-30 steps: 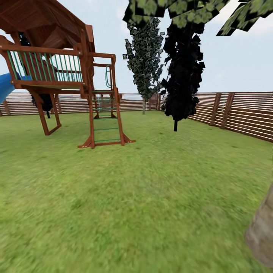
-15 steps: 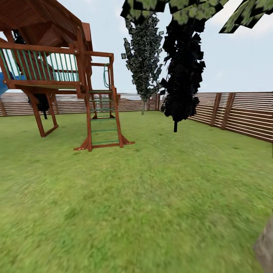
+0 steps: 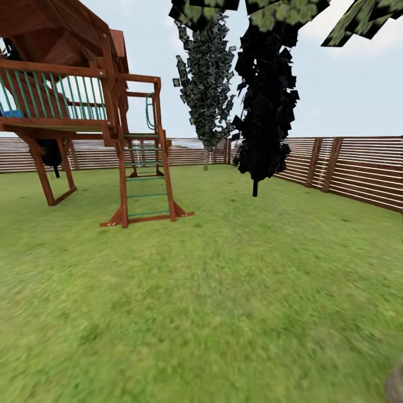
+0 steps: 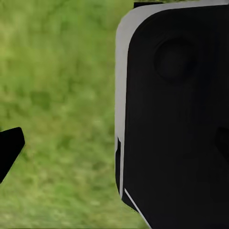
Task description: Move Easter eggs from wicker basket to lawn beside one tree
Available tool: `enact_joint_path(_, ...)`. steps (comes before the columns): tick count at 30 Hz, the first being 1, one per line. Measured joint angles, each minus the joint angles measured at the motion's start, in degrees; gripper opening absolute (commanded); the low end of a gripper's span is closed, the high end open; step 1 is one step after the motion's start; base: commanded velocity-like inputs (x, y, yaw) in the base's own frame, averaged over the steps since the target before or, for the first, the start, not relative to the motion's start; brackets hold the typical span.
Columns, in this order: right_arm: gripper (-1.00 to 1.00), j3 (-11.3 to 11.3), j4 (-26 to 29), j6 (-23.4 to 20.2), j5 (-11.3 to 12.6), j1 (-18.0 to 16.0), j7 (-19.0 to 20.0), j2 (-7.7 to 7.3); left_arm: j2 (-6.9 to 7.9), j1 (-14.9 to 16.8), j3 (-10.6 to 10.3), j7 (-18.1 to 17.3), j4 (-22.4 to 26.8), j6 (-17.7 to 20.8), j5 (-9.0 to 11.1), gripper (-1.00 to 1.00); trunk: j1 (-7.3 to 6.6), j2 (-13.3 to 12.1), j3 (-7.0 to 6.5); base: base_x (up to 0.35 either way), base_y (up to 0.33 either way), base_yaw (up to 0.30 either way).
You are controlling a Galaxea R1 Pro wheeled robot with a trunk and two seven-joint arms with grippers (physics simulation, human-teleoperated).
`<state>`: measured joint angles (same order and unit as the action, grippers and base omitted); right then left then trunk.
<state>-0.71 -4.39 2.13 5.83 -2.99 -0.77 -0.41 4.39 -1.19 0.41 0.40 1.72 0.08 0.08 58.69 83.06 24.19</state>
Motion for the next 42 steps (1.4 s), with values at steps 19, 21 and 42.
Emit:
enact_joint_path(19,1.00,0.03,0.00,0.02,-0.01,0.00,0.07,0.07,0.00,0.00,0.00,0.00,0.00,0.00,0.00,1.00,0.00,0.00,-0.14,0.328,0.000,-0.102)
enact_joint_path(21,1.00,0.03,0.00,0.02,0.00,0.00,0.05,0.07,0.00,0.00,0.00,0.00,0.00,0.00,0.00,1.00,0.00,0.00,-0.14,0.328,0.000,-0.172)
enact_joint_path(42,1.00,0.03,0.00,0.02,0.04,0.00,-0.02,0.05,0.00,0.00,0.00,0.00,0.00,0.00,0.00,1.00,0.00,0.00,-0.14,0.328,0.000,-0.111)
